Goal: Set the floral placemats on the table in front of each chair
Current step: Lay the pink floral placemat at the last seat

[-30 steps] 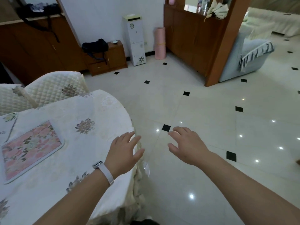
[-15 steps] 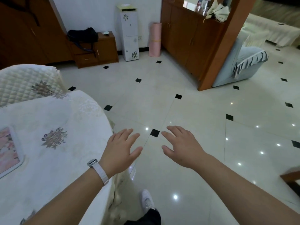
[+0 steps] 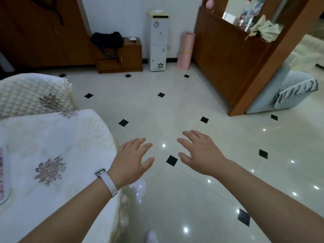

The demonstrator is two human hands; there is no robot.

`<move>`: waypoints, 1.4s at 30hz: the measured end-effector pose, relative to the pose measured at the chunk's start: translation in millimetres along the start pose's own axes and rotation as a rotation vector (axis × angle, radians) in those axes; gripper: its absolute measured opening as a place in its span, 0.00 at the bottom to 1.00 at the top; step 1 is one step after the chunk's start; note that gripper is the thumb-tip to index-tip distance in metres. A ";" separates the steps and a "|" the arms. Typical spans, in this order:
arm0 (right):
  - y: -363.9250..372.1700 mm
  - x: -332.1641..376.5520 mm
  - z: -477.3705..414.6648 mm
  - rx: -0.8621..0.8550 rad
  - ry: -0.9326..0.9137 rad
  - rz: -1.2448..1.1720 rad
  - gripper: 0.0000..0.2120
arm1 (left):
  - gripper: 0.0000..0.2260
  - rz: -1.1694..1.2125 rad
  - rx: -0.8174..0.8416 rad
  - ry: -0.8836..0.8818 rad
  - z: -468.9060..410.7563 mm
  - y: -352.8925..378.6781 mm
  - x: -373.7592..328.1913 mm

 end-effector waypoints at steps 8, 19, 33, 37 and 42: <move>34.8 6.6 -104.0 0.021 -0.212 -0.104 0.25 | 0.25 -0.090 -0.037 -0.264 -21.6 -9.1 59.5; 81.9 -11.9 -266.1 0.080 -0.576 -0.227 0.24 | 0.24 -0.193 -0.165 -0.792 -57.4 -13.6 106.4; 84.0 161.4 -307.9 0.199 -1.149 -0.405 0.26 | 0.28 -0.285 -0.344 -1.329 53.7 -50.1 115.8; 98.6 208.0 -312.5 0.241 -1.230 -0.377 0.26 | 0.25 -0.232 -0.376 -1.429 87.5 -33.2 139.1; 121.0 258.7 -337.2 0.291 -1.209 -0.287 0.25 | 0.25 -0.108 -0.471 -1.526 119.3 -18.2 199.6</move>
Point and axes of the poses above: each hand's wrist, its own z-axis away from the middle knuckle, its own y-axis out of the palm, x = y × z, the point moved 6 cm from there along -z, towards the middle knuckle, and after that the axes turned 10 degrees about -x, right-handed, at the moved point
